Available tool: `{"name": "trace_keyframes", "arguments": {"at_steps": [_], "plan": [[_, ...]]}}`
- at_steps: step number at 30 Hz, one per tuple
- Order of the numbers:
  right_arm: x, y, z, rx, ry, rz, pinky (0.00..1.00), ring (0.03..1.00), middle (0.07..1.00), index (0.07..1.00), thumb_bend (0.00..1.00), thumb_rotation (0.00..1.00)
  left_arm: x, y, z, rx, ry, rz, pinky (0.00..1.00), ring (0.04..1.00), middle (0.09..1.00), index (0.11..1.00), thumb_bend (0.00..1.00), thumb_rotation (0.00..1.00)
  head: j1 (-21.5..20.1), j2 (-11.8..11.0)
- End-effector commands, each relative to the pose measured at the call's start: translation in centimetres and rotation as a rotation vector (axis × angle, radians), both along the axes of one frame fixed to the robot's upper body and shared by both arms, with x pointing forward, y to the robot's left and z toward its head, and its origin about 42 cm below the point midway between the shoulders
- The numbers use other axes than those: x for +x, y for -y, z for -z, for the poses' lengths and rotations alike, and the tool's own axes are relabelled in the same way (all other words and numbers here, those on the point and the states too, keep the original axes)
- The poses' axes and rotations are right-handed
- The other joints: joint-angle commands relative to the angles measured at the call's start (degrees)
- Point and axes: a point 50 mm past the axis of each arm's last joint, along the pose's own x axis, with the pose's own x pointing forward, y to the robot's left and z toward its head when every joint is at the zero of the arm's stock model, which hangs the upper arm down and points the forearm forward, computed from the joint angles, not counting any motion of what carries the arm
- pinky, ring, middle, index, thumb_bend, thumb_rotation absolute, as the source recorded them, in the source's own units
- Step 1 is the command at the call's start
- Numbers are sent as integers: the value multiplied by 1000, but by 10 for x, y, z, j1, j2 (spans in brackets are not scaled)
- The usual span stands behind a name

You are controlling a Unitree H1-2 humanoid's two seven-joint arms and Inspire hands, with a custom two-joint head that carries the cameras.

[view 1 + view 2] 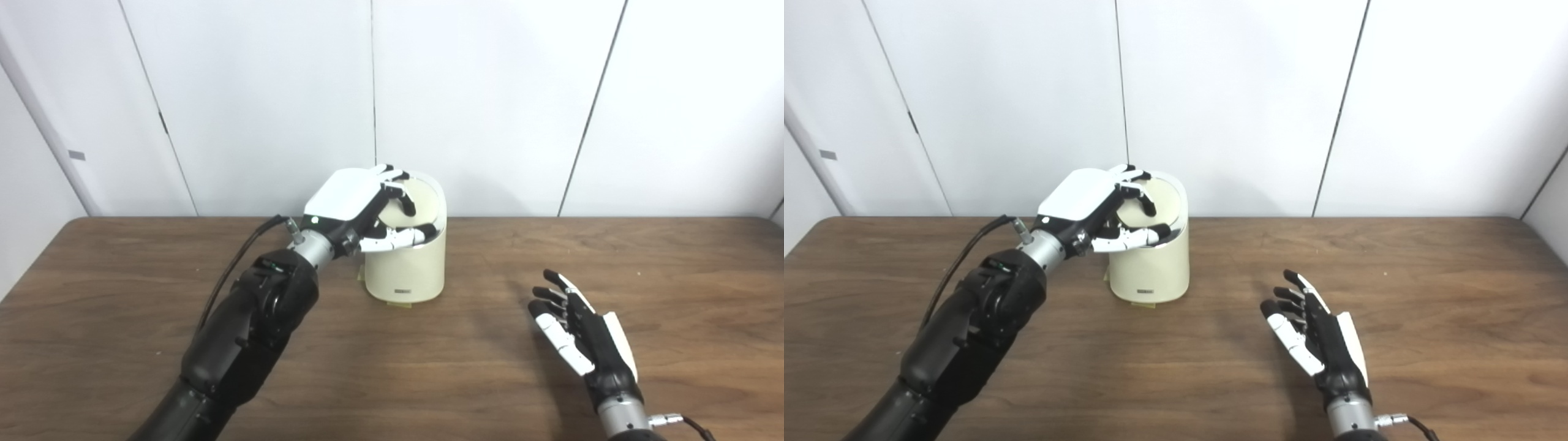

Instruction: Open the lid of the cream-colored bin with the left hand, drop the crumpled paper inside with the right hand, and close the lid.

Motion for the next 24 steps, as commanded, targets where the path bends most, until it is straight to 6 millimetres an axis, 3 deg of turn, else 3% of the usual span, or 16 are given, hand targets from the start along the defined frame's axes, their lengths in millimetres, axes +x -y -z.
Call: {"name": "trace_keyframes", "arguments": {"at_steps": [1,6,13,19,24], "plan": [[3,-2,-18,-19,87,-6,678,787,808,873,570,776,4,5,-2,129,82,16,900,956,900,671,635,898,0,1],[1,-7,-17,-49,88,-11,664,787,809,860,600,807,3,10,16,320,182,31,980,968,908,679,643,889,-1,3],[0,-7,-19,-28,106,-15,680,790,808,883,619,818,3,9,30,391,208,50,999,994,920,654,640,840,-1,5],[1,-6,-18,-25,107,-7,682,794,800,894,628,814,2,4,22,315,210,48,980,974,909,662,632,903,1,4],[1,-7,-18,-35,104,-4,677,784,796,888,607,814,-5,-6,2,94,218,41,895,916,862,658,620,838,0,3]]}}
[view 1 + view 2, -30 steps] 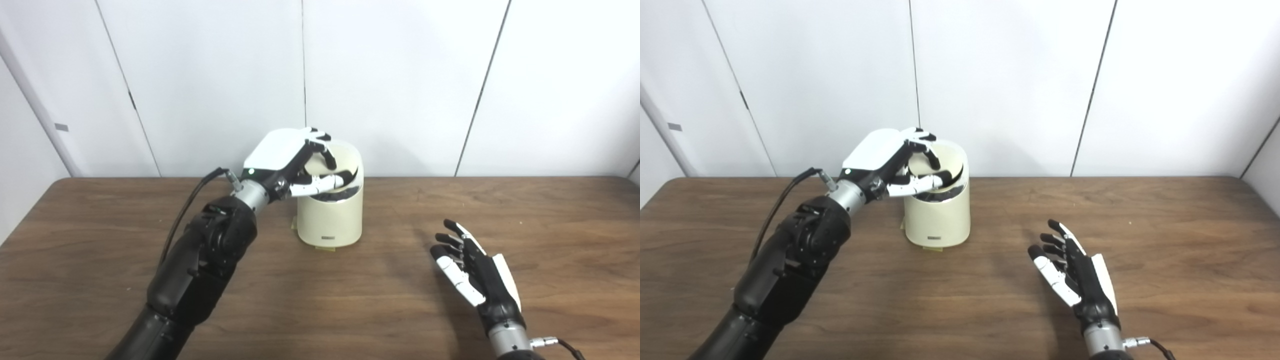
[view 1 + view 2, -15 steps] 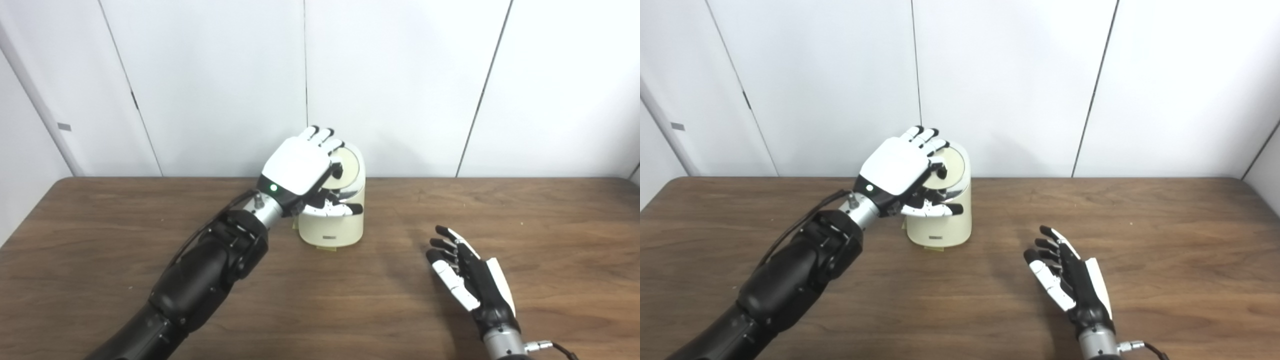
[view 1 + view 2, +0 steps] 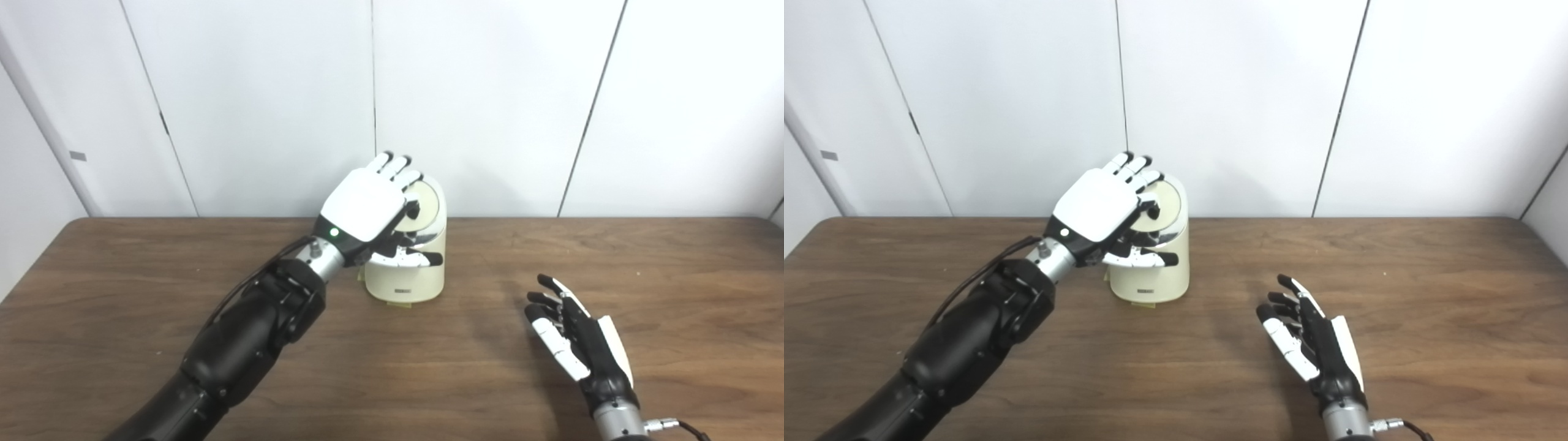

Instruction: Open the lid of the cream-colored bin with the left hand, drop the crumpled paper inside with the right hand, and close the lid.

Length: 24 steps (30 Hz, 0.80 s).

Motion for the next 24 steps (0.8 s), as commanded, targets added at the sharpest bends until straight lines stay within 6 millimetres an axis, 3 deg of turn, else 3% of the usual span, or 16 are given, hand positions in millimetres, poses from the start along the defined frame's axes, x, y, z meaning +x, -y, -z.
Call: {"name": "trace_keyframes", "arguments": {"at_steps": [1,6,10,15,21,24], "plan": [[6,-2,-19,-5,98,-2,678,783,796,887,596,810,-4,-6,-15,-98,-7,16,877,910,858,682,613,846,-1,0],[6,-2,-19,-24,93,1,666,779,800,884,587,807,-17,-22,-37,-374,-14,19,766,863,824,712,568,798,-1,2],[7,-2,-17,-29,86,0,662,780,811,890,594,816,-30,-48,-42,-493,35,15,708,817,803,722,498,638,-1,2],[8,-2,-15,-25,88,-7,667,787,818,895,604,822,-49,-75,-19,-606,33,-36,716,811,814,810,508,646,0,2],[10,1,-15,6,94,-15,667,796,821,888,637,799,-95,-104,25,-879,-143,-153,801,869,883,894,499,631,1,2],[10,2,-16,21,99,-15,673,801,826,882,628,783,-114,-109,44,-997,-224,-205,863,900,908,945,511,710,2,3]]}}
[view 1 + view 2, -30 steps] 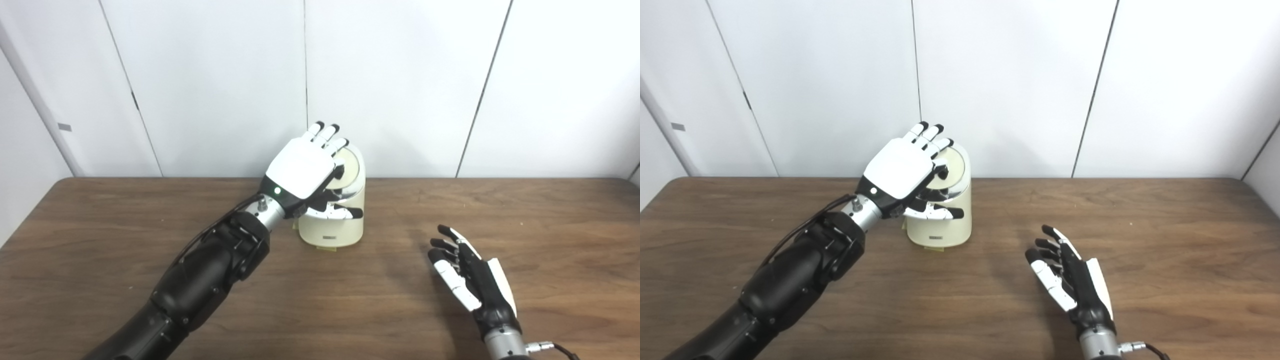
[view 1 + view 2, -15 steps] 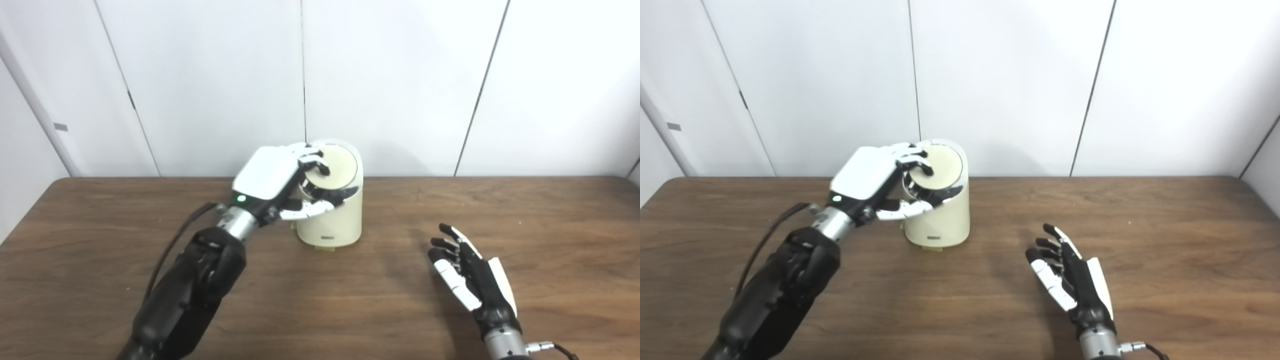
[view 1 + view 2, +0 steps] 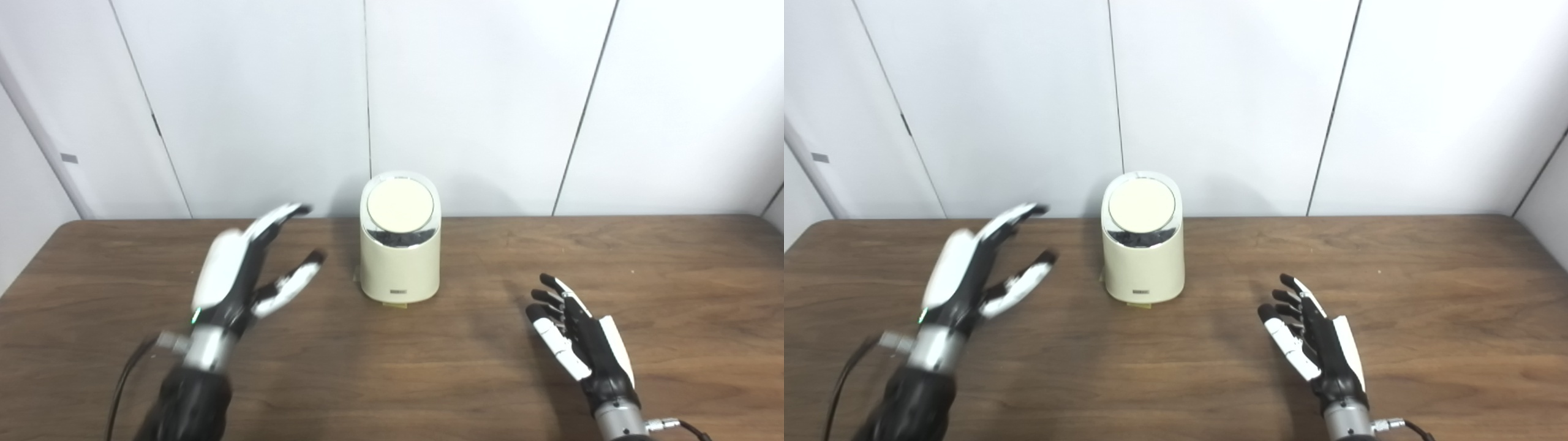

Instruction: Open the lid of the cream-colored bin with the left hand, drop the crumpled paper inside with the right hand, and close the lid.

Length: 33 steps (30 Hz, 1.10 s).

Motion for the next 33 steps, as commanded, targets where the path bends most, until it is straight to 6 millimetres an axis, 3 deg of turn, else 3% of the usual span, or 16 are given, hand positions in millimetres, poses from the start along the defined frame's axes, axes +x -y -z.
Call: {"name": "trace_keyframes", "arguments": {"at_steps": [1,4,10,16,20,27,33], "plan": [[9,-1,-18,21,106,-16,675,803,829,881,623,780,-3,1,-11,-92,37,5,874,905,911,954,512,725,-1,0],[10,1,-17,52,124,-10,697,827,862,891,570,787,-17,-1,8,-207,-37,9,871,900,920,970,491,837,0,3],[9,8,-11,207,185,-5,829,904,919,927,603,892,-38,-1,35,-442,-152,43,972,977,967,953,441,802,-1,7],[6,18,-4,286,185,-4,991,993,977,968,593,985,-52,-1,55,-623,-195,69,990,996,996,991,401,935,-5,13],[1,24,0,270,162,0,1000,1000,999,987,601,1000,-59,3,64,-674,-208,74,1000,1000,1000,1000,411,994,-3,17],[-3,30,5,247,145,-7,1000,1000,1000,998,567,1000,-60,4,68,-674,-212,67,1000,1000,1000,1000,416,1000,0,24],[-3,28,7,255,129,2,1000,1000,1000,984,603,1000,-61,8,69,-643,-190,57,997,991,997,999,407,928,2,31]]}}
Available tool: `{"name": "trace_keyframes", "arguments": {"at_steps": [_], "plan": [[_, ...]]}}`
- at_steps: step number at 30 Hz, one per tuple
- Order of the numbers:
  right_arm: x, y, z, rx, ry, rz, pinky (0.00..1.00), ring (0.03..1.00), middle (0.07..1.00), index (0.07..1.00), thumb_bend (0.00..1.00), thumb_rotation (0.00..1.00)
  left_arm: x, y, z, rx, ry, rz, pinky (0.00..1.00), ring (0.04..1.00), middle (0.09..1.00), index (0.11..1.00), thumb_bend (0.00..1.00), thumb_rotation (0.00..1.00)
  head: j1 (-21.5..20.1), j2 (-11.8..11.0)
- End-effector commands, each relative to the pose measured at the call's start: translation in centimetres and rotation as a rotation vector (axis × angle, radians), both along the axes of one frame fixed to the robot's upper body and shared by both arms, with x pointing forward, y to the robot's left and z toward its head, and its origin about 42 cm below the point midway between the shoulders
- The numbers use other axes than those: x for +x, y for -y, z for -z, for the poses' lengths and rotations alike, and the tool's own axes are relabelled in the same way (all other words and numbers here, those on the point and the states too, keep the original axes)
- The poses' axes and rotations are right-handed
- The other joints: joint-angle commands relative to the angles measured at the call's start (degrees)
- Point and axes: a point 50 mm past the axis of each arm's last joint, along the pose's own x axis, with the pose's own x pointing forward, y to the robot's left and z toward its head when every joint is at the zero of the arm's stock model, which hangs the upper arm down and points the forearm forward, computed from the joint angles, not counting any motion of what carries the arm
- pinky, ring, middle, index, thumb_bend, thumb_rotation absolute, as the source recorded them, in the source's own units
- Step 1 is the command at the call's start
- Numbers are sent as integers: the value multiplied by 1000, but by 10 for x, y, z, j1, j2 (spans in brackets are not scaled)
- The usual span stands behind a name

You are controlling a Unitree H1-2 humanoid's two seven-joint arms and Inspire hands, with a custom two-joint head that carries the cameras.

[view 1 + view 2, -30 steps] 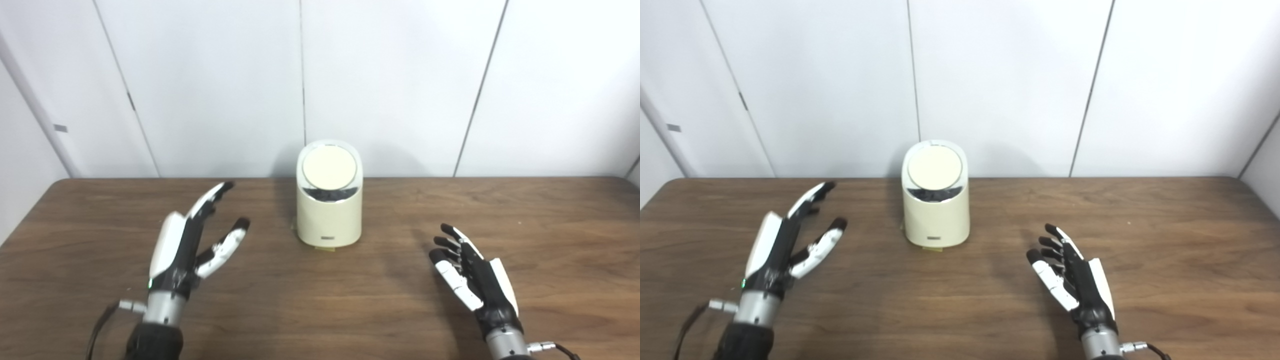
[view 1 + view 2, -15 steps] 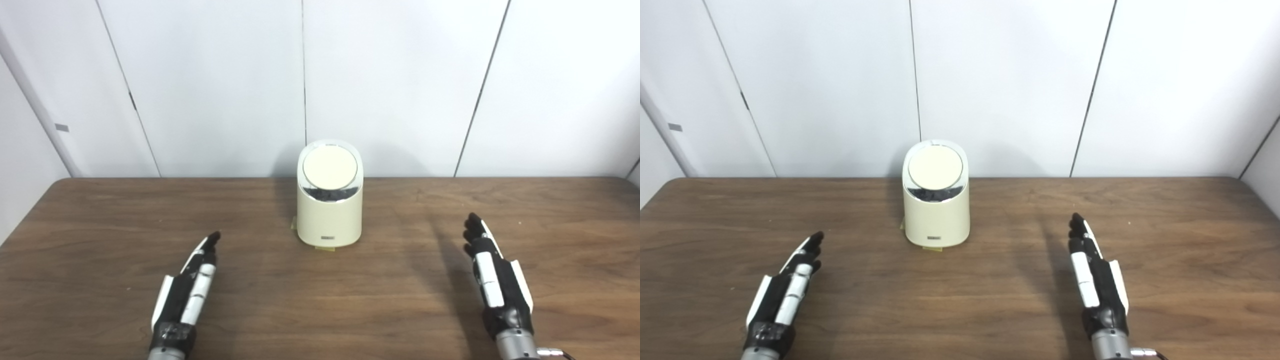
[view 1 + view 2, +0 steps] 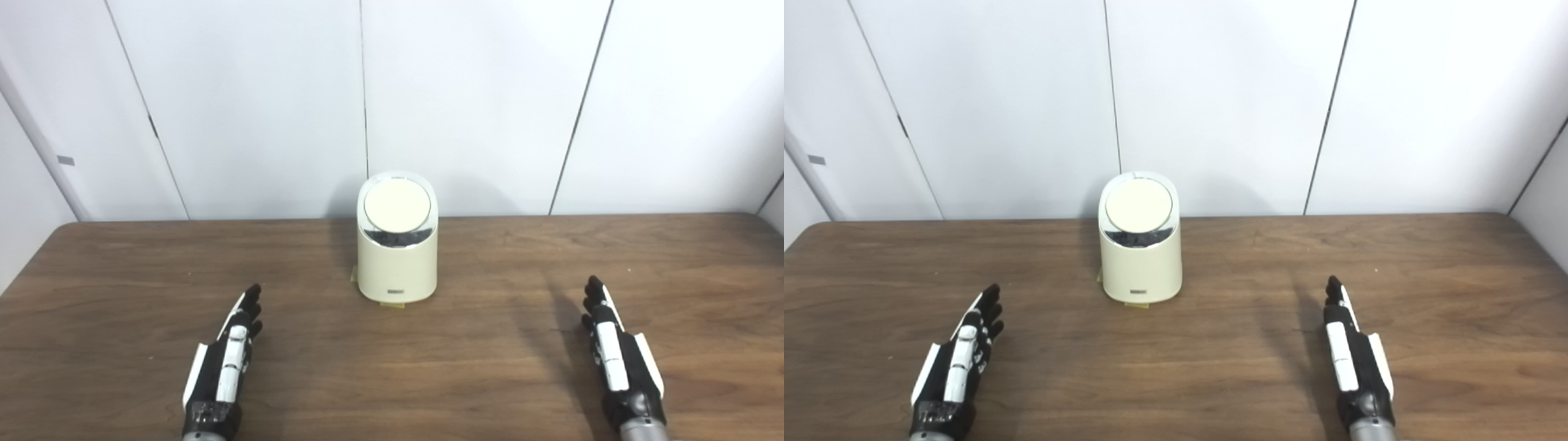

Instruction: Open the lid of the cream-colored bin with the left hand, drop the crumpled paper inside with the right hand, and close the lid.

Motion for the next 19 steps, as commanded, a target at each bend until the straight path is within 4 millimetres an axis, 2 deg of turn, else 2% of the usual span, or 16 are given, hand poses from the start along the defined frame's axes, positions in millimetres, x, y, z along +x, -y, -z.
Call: {"name": "trace_keyframes", "arguments": {"at_steps": [1,10,19], "plan": [[6,-3,-17,-1,84,-7,1000,1000,998,981,595,1000,-4,10,3,-18,29,0,999,991,996,999,406,923,0,1],[6,-4,-18,-3,82,-18,1000,992,991,985,568,1000,-5,13,2,-32,22,-11,1000,983,991,992,418,918,5,8],[4,-5,-24,9,78,-23,1000,984,981,980,550,1000,-5,13,-1,-28,19,-24,1000,981,990,995,442,915,15,26]]}}
